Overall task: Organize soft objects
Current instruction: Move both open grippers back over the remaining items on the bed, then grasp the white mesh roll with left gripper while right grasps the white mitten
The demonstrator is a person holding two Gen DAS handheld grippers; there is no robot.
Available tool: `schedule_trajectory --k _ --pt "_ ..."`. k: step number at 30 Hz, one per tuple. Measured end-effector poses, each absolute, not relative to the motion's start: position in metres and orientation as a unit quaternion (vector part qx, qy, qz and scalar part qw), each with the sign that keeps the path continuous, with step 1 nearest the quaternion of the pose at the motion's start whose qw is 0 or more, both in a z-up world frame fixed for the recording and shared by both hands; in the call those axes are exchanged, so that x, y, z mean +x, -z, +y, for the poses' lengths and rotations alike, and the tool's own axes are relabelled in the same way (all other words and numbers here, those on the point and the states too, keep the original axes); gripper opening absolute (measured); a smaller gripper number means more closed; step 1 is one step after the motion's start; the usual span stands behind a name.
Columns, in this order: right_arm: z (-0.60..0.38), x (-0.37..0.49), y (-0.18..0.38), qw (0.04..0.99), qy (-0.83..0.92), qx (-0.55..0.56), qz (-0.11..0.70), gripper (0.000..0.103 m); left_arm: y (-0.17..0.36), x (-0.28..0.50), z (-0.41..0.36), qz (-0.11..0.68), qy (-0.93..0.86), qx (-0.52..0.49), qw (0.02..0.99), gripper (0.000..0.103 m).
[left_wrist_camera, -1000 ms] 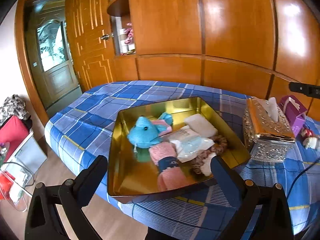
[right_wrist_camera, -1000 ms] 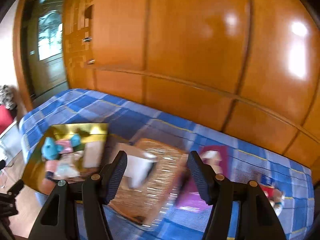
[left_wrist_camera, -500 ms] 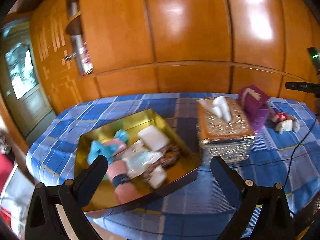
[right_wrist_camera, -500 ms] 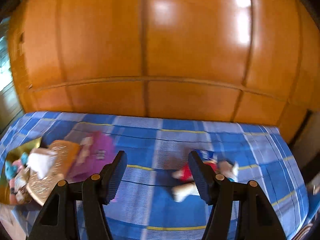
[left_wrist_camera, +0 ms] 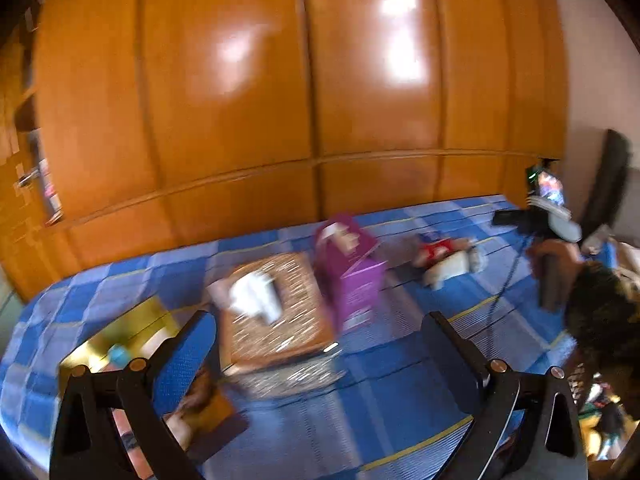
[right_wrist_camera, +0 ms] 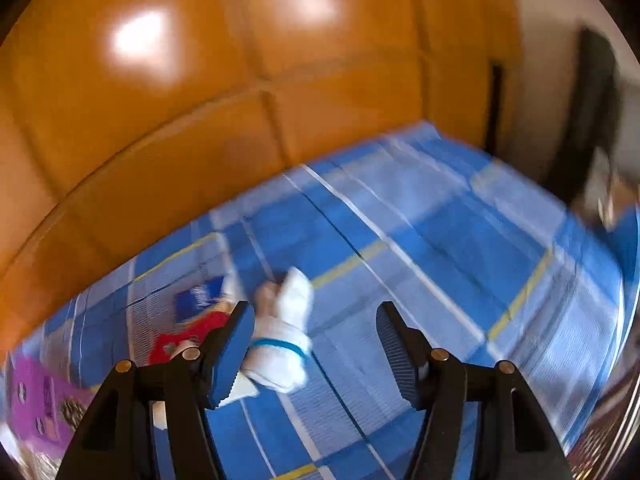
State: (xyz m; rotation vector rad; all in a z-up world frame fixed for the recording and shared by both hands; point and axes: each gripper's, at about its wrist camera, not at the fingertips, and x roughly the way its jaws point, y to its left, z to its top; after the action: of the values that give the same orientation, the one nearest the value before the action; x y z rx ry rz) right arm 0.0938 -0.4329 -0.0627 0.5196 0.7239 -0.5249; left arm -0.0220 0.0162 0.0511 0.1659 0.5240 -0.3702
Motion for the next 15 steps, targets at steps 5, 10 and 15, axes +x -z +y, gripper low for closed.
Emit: schedule_trajectory --k 5,10,15 --pt "-0.450 0.083 0.068 0.854 0.251 0.306 0.339 0.064 -0.057 0.001 -0.042 0.255 0.240 0.100 0.931 0.103" --pt "-0.453 0.086 0.073 0.847 0.223 0.335 0.347 0.064 -0.048 0.027 -0.098 0.280 0.281 0.129 0.909 0.103" --pt "-0.454 0.087 0.077 0.843 0.207 0.353 0.350 0.064 -0.022 0.050 -0.160 0.286 0.289 0.190 0.894 0.103"
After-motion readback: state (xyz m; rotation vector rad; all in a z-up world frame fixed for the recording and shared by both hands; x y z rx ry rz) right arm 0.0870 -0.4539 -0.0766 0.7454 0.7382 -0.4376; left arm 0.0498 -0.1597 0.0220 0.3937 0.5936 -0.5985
